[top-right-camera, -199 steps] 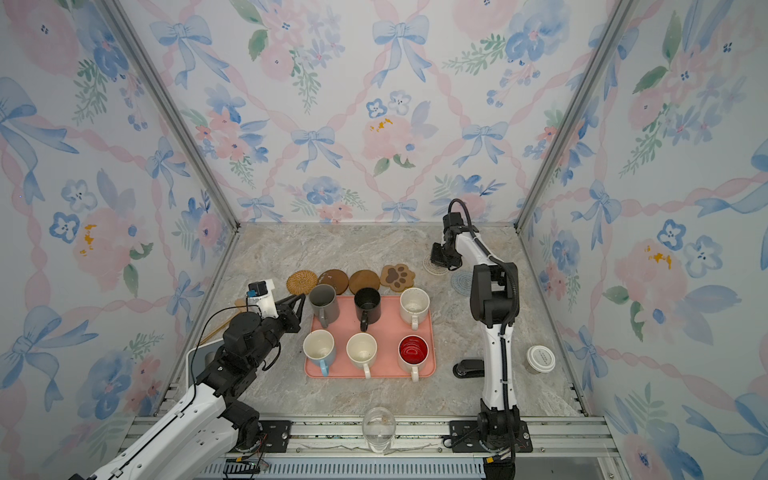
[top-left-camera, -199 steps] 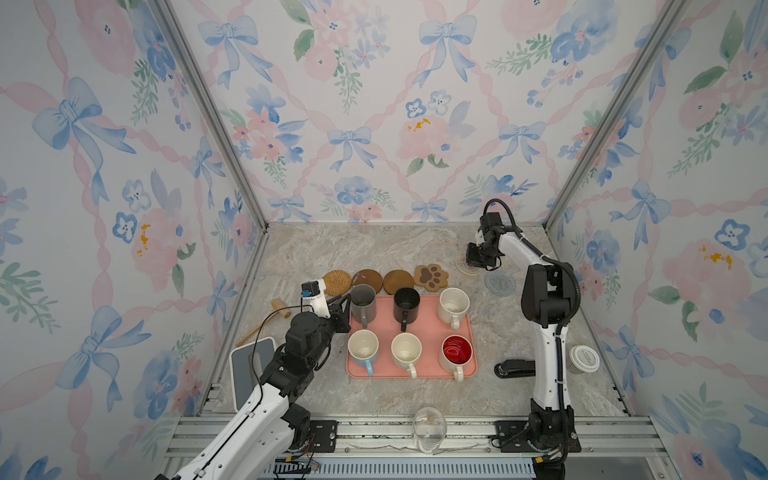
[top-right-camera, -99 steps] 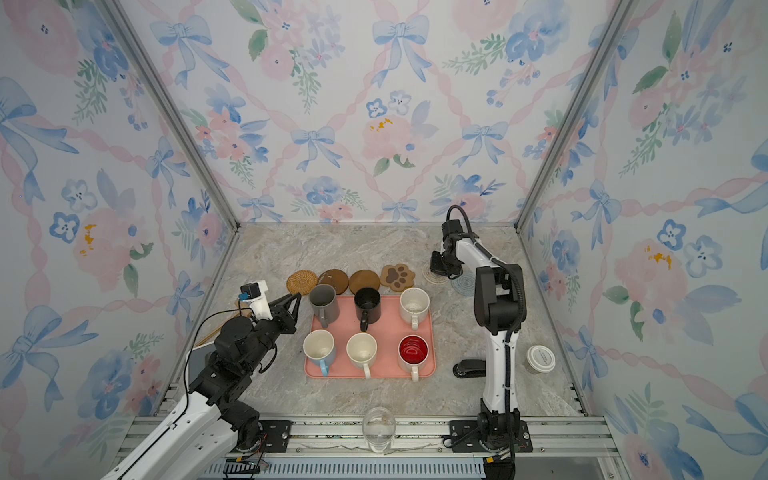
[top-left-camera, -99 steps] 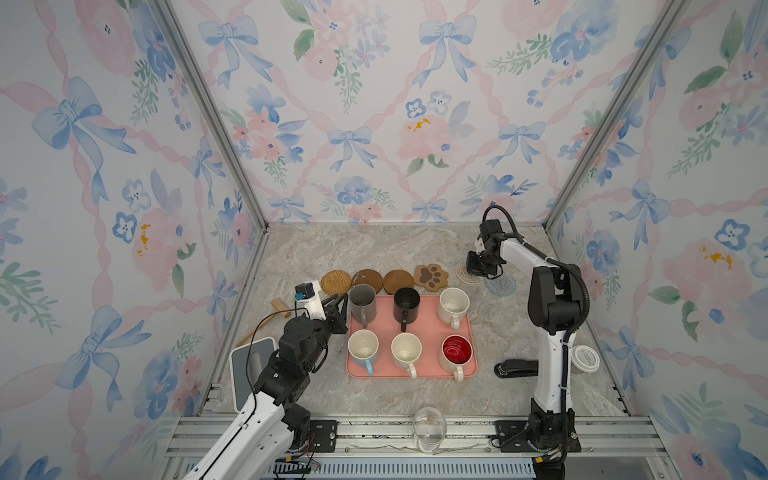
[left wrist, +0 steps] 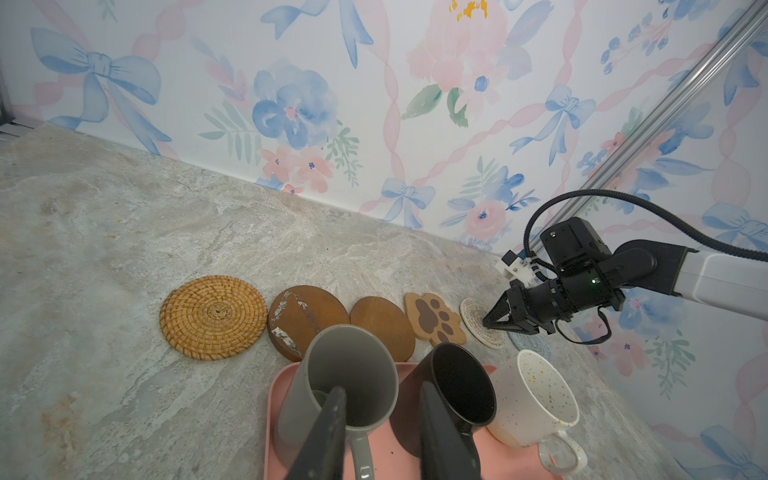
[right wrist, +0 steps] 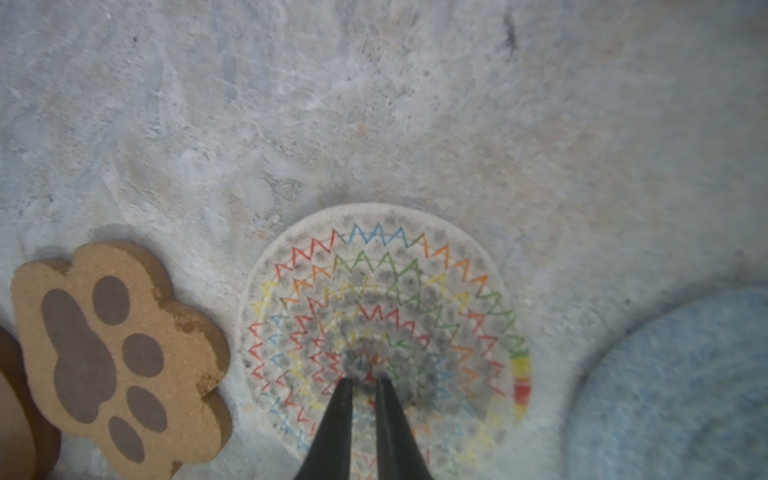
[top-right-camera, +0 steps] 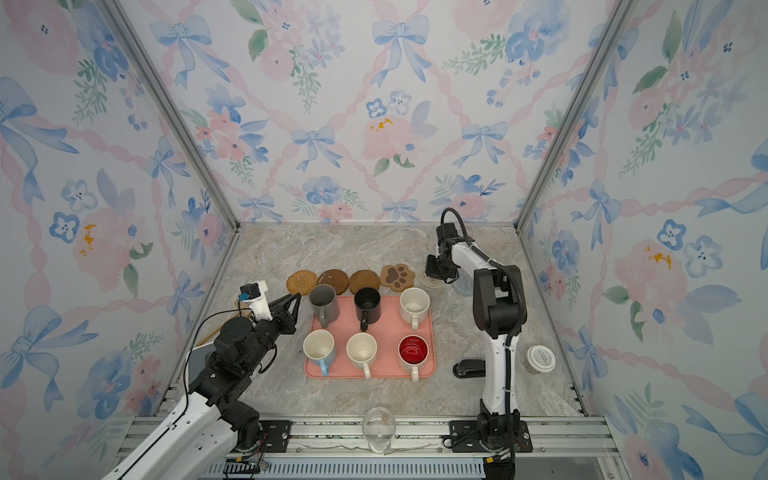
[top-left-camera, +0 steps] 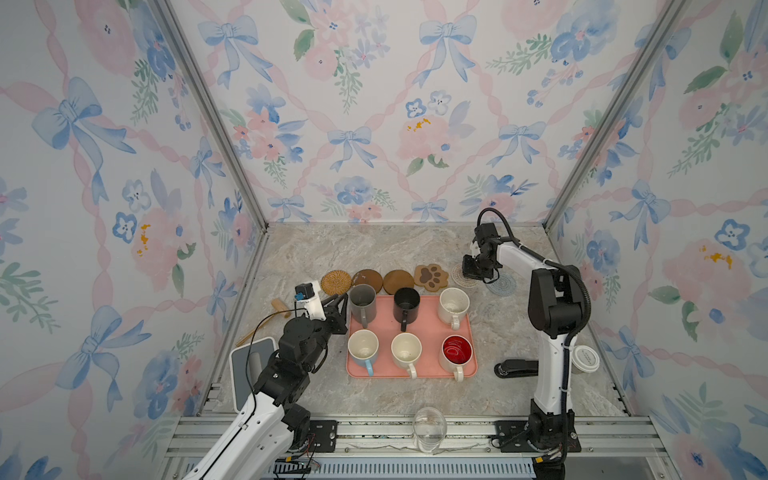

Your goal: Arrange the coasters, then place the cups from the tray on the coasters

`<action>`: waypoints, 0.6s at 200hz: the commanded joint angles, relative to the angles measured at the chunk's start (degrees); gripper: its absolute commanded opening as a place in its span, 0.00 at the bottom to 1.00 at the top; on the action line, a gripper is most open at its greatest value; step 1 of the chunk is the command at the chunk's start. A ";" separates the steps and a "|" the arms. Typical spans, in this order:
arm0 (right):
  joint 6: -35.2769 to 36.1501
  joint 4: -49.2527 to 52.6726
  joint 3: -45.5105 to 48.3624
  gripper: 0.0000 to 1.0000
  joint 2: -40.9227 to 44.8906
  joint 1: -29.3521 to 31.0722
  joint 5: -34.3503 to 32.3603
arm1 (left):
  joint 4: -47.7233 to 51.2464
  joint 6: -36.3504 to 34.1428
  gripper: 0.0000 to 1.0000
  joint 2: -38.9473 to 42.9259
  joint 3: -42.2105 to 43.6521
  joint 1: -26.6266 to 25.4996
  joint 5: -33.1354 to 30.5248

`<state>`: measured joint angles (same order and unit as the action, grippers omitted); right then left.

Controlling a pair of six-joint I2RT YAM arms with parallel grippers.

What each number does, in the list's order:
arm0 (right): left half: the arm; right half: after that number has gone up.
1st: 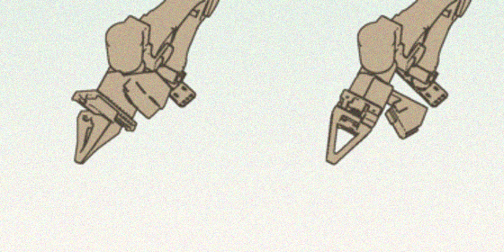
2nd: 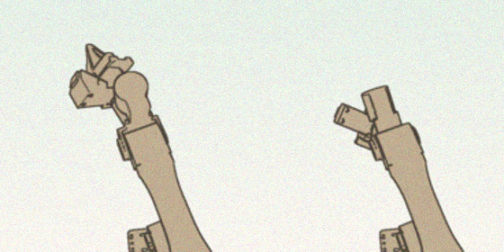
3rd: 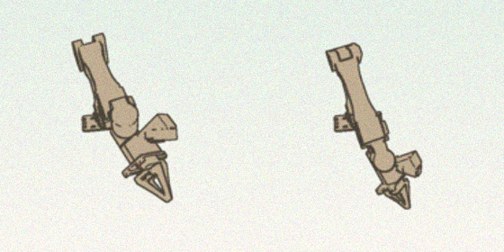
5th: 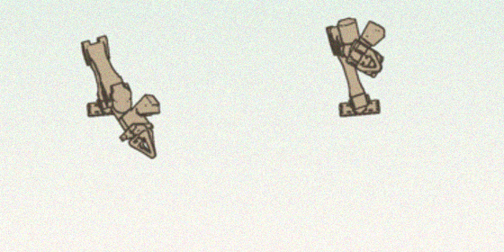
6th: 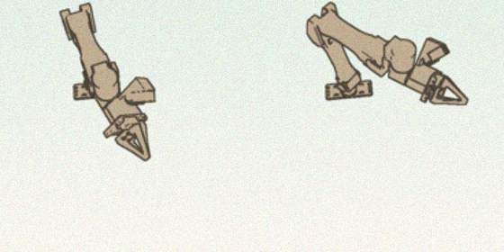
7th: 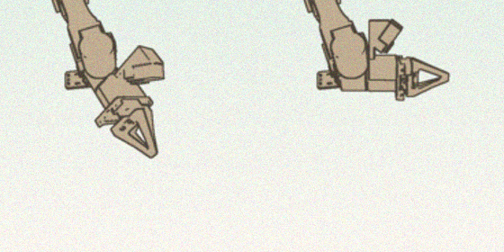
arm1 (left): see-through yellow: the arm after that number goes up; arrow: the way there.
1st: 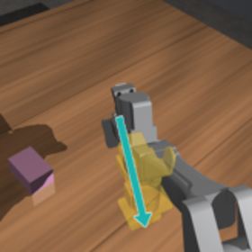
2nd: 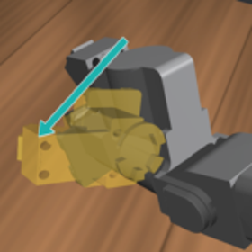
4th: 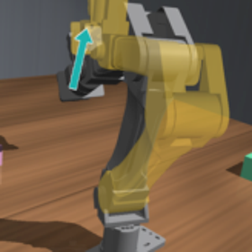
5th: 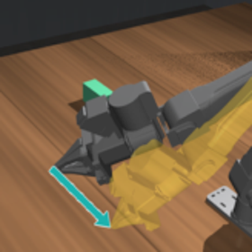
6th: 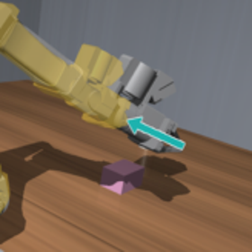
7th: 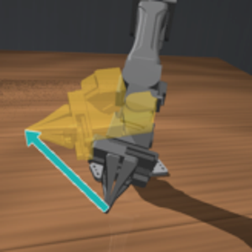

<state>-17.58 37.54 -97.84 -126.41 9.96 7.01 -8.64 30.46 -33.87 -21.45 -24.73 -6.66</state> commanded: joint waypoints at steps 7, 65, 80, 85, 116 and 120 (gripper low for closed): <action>-0.92 5.18 4.06 0.15 -0.79 0.24 -1.39 | 0.36 -1.09 0.27 -0.23 0.17 -0.14 -0.24; -1.29 4.82 5.22 0.15 -0.03 0.02 0.18 | -0.12 -1.08 0.27 -0.66 0.36 -0.17 -0.04; -1.48 4.85 5.21 0.15 0.19 -0.01 0.58 | -0.19 -1.10 0.27 -0.81 0.29 -0.15 -0.05; -1.56 4.88 5.29 0.15 0.25 0.06 0.64 | -0.23 -1.10 0.27 -0.85 0.29 -0.15 -0.07; -1.82 4.93 5.47 0.16 0.55 0.03 0.89 | -0.49 -1.15 0.27 -0.85 0.29 -0.12 -0.03; -1.81 4.85 5.53 0.16 0.63 0.05 0.95 | -0.56 -1.19 0.27 -0.85 0.40 -0.14 -0.02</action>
<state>-18.44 36.36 -95.20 -124.81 9.89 7.46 -8.67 30.44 -34.63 -21.43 -24.73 -6.63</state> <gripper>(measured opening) 0.155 0.273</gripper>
